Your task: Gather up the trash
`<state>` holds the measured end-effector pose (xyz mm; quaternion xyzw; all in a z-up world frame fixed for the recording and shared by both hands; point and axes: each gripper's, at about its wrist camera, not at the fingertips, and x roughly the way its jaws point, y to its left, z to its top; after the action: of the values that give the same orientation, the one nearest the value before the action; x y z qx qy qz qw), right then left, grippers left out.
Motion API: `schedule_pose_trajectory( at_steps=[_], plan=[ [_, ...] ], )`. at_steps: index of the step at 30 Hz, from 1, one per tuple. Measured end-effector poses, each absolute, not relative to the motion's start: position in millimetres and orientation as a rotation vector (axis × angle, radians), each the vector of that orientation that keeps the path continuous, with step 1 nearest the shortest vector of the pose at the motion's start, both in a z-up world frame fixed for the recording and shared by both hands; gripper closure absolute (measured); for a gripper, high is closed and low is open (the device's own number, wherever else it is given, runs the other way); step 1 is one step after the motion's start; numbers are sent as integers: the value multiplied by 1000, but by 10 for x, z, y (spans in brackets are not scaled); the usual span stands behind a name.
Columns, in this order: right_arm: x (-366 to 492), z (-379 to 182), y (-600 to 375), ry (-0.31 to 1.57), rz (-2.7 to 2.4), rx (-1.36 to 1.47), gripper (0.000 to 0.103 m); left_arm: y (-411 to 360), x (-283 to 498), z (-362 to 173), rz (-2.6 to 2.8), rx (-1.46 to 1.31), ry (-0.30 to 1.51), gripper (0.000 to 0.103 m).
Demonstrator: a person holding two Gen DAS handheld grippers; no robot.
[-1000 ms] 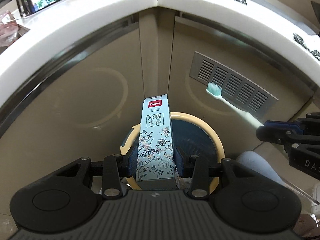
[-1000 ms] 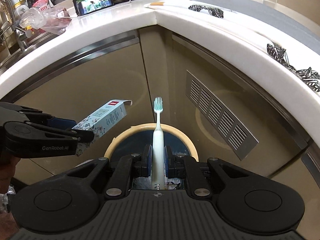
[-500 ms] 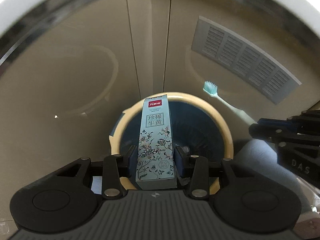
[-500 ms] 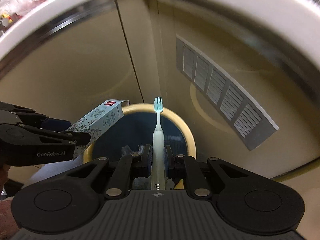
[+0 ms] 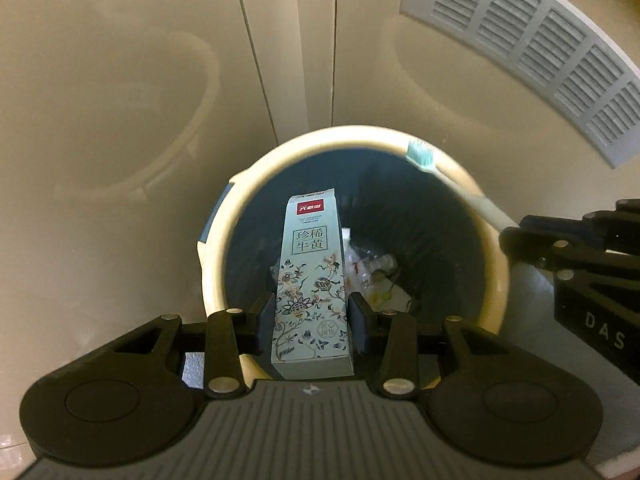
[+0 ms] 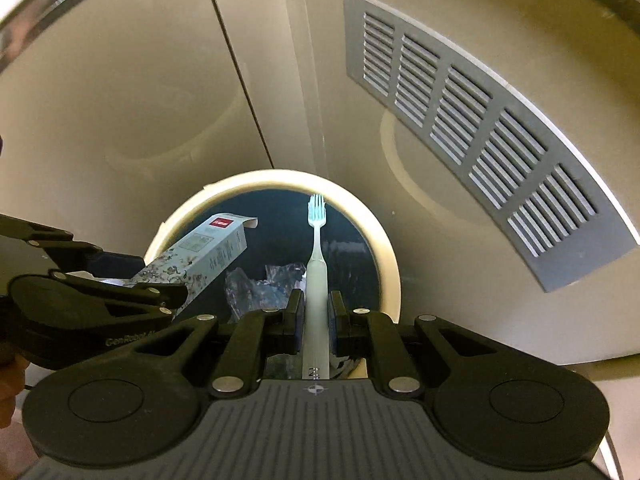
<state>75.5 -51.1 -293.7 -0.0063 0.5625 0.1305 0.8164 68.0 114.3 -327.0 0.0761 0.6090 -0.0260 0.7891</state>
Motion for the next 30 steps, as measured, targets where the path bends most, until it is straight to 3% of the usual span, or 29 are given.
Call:
schedule_pose_trajectory(
  at_steps=[4, 5, 6, 7, 8, 10, 13, 17, 22, 30],
  plan=[
    [798, -3077, -444, 1229, 270, -23, 89, 1137, 712, -3389, -67, 188, 1332, 58],
    [823, -3110, -445, 1228, 258, -27, 86, 1126, 721, -3411, -72, 196, 1335, 53],
    [833, -3118, -433, 1231, 251, -31, 70, 1121, 733, -3435, -70, 208, 1345, 28],
    [829, -3117, -447, 1234, 243, -26, 49, 1121, 745, -3447, -56, 219, 1360, 13],
    [823, -3109, -469, 1227, 223, -17, 46, 1124, 731, -3444, -9, 249, 1369, 0],
    [797, -3077, -524, 1218, 213, 2, 31, 1164, 691, -3388, -13, 245, 1342, 0],
    [717, -2987, -602, 1207, 213, 29, 22, 1231, 630, -3276, -29, 194, 1353, 0],
    [520, -2761, -644, 1137, 251, 54, 18, 1288, 485, -2979, -13, 155, 1302, 0],
    [210, -2449, -563, 1001, 268, -8, 4, 1320, 204, -2596, 23, 130, 1196, 0],
    [-67, -2201, -411, 995, 290, -82, 0, 1295, -151, -2434, 51, 162, 1109, 0]
  ],
)
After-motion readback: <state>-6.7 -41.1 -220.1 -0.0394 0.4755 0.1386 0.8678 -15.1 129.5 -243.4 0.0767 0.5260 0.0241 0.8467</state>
